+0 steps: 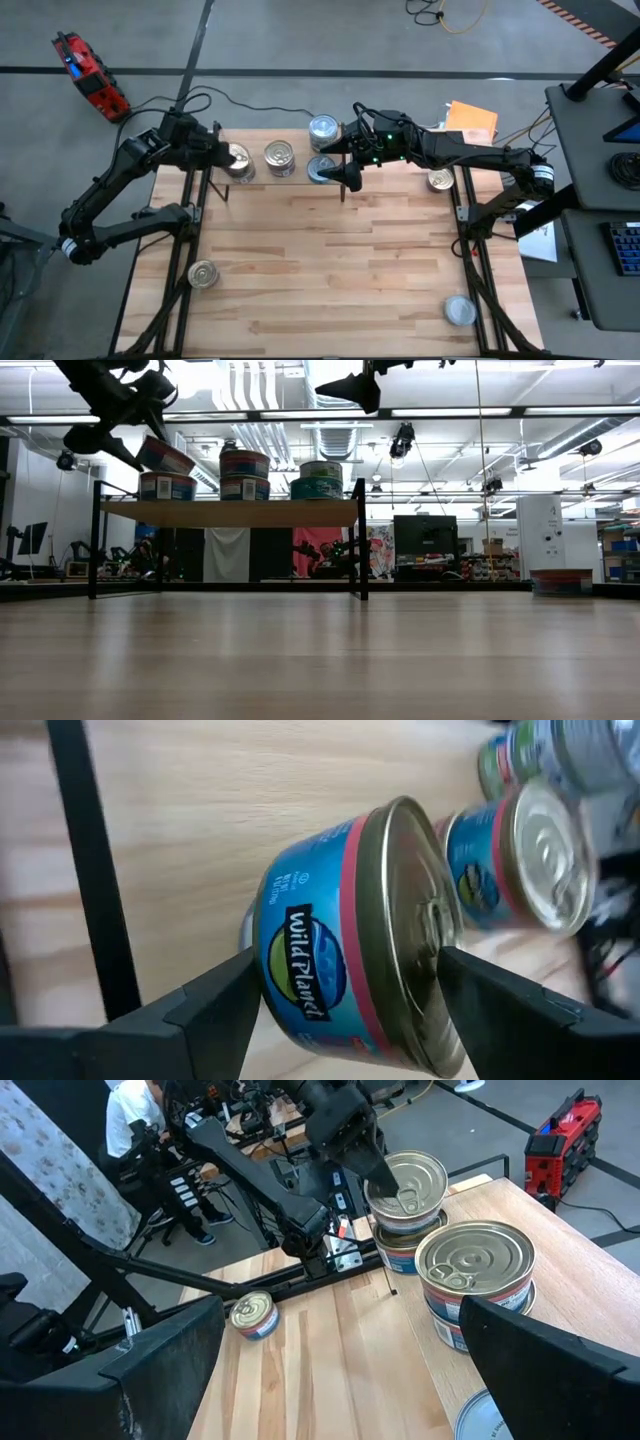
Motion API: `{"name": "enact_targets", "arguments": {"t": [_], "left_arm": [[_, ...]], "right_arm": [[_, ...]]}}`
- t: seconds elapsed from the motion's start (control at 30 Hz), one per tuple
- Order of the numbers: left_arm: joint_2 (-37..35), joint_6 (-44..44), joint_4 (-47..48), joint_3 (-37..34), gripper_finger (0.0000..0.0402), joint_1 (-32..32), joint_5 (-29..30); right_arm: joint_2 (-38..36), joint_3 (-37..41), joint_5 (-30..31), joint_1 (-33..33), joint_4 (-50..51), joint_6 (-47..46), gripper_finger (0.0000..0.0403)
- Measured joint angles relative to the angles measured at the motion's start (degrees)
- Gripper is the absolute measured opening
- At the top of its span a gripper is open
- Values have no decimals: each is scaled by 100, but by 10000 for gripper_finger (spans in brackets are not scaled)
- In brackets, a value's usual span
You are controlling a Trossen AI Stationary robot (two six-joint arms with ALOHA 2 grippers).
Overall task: Stack canned seafood by type on shelf
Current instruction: Stack the blue and pink tuna can on top of the blue and pink tuna can on the shelf, then adjust the blue and pink tuna can
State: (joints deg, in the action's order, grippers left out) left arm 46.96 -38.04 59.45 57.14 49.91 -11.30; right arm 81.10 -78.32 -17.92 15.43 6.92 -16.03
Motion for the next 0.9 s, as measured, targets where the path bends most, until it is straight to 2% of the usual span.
{"name": "enact_targets", "arguments": {"t": [0.43,0.7,0.8,0.9], "left_arm": [[22,-1095,-29,0,282,-9,-180],[28,-686,235,86,282,-6,-119],[26,-339,506,418,282,-2,-119],[21,-52,807,1053,281,-4,-124]], "right_arm": [[0,0,145,0,0,-4,394],[0,0,147,1,0,-63,394],[0,0,147,-1,0,-92,394],[0,0,147,1,4,-137,394]]}}
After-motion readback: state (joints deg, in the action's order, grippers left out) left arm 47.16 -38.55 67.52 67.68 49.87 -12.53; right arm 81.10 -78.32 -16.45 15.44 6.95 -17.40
